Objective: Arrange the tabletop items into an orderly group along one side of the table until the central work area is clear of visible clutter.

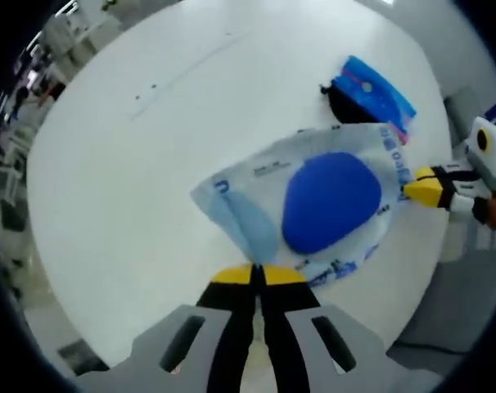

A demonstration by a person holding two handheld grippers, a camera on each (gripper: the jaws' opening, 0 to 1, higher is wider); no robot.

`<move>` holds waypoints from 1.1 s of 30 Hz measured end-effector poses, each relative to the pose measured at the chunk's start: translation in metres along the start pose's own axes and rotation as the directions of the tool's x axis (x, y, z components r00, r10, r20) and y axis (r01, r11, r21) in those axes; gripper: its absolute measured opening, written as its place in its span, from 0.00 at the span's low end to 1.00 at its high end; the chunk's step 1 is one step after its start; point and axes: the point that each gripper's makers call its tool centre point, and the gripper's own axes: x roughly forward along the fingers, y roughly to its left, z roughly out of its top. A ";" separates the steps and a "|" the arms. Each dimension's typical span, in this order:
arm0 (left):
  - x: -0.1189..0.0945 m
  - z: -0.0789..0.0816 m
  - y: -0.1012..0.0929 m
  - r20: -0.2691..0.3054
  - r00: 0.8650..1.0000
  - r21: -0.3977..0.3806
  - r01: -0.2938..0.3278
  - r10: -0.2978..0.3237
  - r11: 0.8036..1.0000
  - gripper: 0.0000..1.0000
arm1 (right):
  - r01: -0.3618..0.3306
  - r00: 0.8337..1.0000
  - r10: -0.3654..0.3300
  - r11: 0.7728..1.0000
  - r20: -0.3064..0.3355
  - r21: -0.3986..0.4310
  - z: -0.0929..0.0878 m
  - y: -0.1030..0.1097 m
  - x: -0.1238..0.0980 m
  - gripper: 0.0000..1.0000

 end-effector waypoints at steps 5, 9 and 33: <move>0.030 -0.011 0.009 -0.114 0.993 0.031 0.039 -0.036 0.999 0.00 | -0.026 1.000 0.026 0.999 0.003 0.043 -0.001 0.006 0.008 0.00; 0.042 -0.023 0.012 -0.186 0.982 0.051 0.054 -0.044 0.997 0.00 | -0.029 1.000 0.029 0.998 0.003 0.057 -0.002 0.008 0.012 0.00; 0.103 -0.087 0.016 -0.527 0.833 -0.088 0.145 -0.170 0.986 0.00 | -0.078 0.991 0.116 0.913 -0.070 0.401 -0.026 0.023 0.062 0.00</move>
